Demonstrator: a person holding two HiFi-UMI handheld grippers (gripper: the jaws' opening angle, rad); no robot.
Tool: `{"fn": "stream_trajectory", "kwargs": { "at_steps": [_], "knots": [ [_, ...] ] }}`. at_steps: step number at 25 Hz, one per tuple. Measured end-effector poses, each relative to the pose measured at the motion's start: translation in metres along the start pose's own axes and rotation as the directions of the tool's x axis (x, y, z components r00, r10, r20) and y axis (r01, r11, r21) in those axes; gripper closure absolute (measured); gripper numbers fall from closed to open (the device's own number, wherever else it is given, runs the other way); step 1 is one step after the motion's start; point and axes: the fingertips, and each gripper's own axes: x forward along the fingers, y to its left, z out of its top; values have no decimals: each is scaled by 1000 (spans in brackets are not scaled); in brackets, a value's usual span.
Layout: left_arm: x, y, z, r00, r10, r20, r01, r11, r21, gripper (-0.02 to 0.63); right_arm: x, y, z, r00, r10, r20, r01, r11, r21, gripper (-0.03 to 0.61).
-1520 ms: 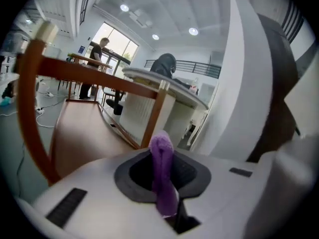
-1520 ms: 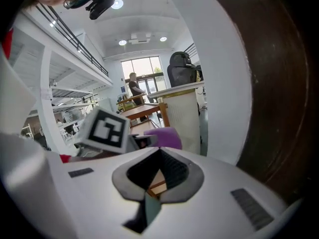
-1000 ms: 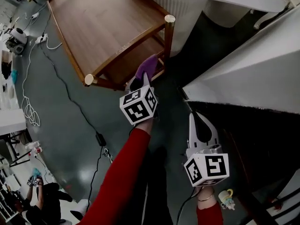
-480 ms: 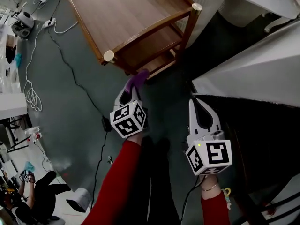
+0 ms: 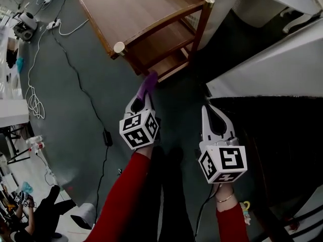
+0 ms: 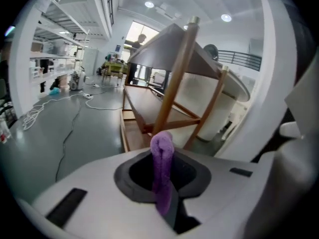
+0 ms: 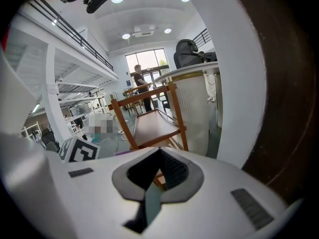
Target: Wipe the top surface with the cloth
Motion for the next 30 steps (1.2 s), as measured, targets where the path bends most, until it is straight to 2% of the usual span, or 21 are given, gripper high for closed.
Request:
{"fn": "stream_trajectory", "kwargs": {
  "at_steps": [2, 5, 9, 11, 14, 17, 20, 25, 28, 30],
  "knots": [
    [2, -32, -10, 993, -115, -21, 116, 991, 66, 563, 2, -8, -9, 1000, -16, -8, 16, 1000, -1, 567],
    [33, -86, -24, 962, -272, -13, 272, 954, 125, 563, 12, -32, -23, 999, -32, 15, 33, 999, -35, 568],
    [103, -141, -46, 922, -386, 21, 375, 908, 188, 563, 39, -71, -62, 997, -50, 64, 55, 995, -78, 567],
    [143, -149, -49, 920, -390, 42, 375, 905, 201, 563, 60, -83, -80, 995, -44, 91, 53, 993, -105, 568],
    [196, -150, -51, 929, -363, 73, 341, 916, 209, 563, 91, -100, -98, 990, -24, 142, 42, 991, -126, 567],
    [226, -144, -68, 935, -342, 97, 315, 923, 220, 563, 110, -114, -118, 985, -1, 172, 24, 991, -134, 567],
    [245, -135, -79, 939, -327, 107, 298, 928, 224, 563, 120, -125, -124, 981, 15, 196, 11, 991, -132, 567],
    [266, -104, -103, 958, -273, 86, 244, 937, 252, 563, 139, -132, -125, 981, 38, 192, -1, 982, -188, 568],
    [253, -73, -119, 959, -272, 76, 246, 938, 246, 563, 143, -123, -114, 979, 59, 196, -17, 978, -209, 568],
    [236, -42, -130, 967, -246, 69, 226, 949, 219, 563, 144, -114, -105, 978, 76, 194, -32, 975, -220, 567]
  ]
}}
